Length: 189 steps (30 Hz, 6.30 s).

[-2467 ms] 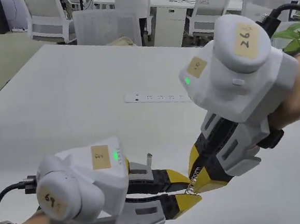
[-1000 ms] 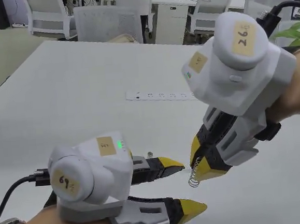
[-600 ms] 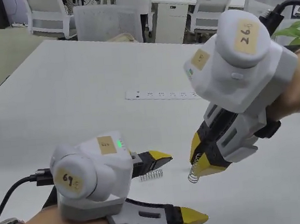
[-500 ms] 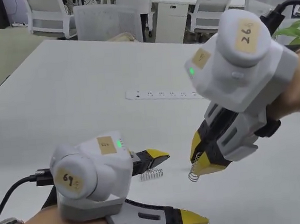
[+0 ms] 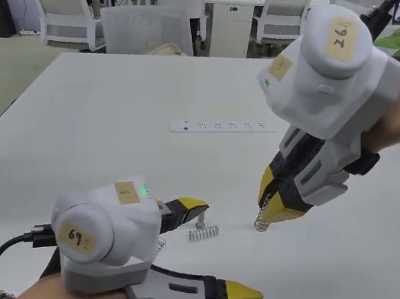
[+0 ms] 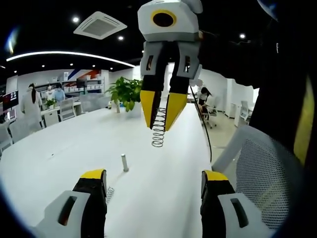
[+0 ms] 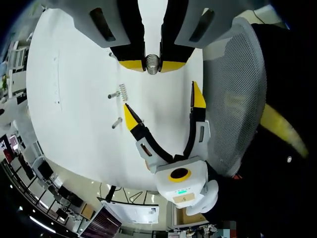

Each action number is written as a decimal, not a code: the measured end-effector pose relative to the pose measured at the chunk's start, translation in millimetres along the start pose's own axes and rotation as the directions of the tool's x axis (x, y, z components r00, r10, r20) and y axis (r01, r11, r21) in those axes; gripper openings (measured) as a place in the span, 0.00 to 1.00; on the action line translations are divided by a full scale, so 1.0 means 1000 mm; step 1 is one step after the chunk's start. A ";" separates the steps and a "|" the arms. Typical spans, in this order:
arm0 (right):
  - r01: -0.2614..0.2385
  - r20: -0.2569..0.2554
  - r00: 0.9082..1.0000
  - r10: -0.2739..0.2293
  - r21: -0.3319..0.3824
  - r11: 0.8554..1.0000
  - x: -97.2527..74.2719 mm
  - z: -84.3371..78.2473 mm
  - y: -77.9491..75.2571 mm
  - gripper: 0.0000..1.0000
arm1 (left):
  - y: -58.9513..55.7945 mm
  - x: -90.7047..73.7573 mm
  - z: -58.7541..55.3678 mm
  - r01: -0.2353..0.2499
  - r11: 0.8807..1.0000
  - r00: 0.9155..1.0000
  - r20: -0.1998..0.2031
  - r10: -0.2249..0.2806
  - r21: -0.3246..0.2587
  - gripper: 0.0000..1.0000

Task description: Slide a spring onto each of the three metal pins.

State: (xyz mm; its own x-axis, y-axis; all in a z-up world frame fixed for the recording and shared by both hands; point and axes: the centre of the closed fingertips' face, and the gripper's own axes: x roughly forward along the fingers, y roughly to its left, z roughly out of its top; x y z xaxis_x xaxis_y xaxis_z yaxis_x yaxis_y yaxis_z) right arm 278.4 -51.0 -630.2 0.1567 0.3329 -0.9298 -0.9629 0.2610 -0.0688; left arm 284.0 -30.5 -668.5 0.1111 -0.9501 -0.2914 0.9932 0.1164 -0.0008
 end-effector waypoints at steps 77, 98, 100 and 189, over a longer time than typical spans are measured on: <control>0.066 -0.063 0.997 -0.051 0.262 0.963 0.051 -0.078 -0.100 0.08 | 0.047 -0.079 -0.069 -0.276 0.959 0.958 -0.097 0.269 -0.067 0.71; 0.060 -0.075 0.996 -0.039 0.292 0.955 0.064 -0.087 -0.106 0.08 | 0.047 -0.075 -0.083 -0.269 0.961 0.957 -0.131 0.258 -0.072 0.71; 0.057 -0.074 0.997 -0.037 0.295 0.954 0.065 -0.087 -0.106 0.08 | 0.046 -0.075 -0.083 -0.265 0.961 0.958 -0.134 0.254 -0.071 0.70; 0.028 0.005 1.000 -0.029 0.145 0.989 0.114 -0.058 -0.098 0.25 | 0.045 -0.068 -0.085 -0.245 0.967 0.962 -0.143 0.233 -0.071 0.65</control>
State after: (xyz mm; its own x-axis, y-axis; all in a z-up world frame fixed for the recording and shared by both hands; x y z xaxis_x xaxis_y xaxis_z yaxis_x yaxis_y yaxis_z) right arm 378.1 -91.7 -750.6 0.1855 0.3300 -0.9256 -0.9162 0.3986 -0.0415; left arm 318.1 64.2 -729.5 0.3336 -0.8455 -0.4168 0.9306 0.3660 0.0024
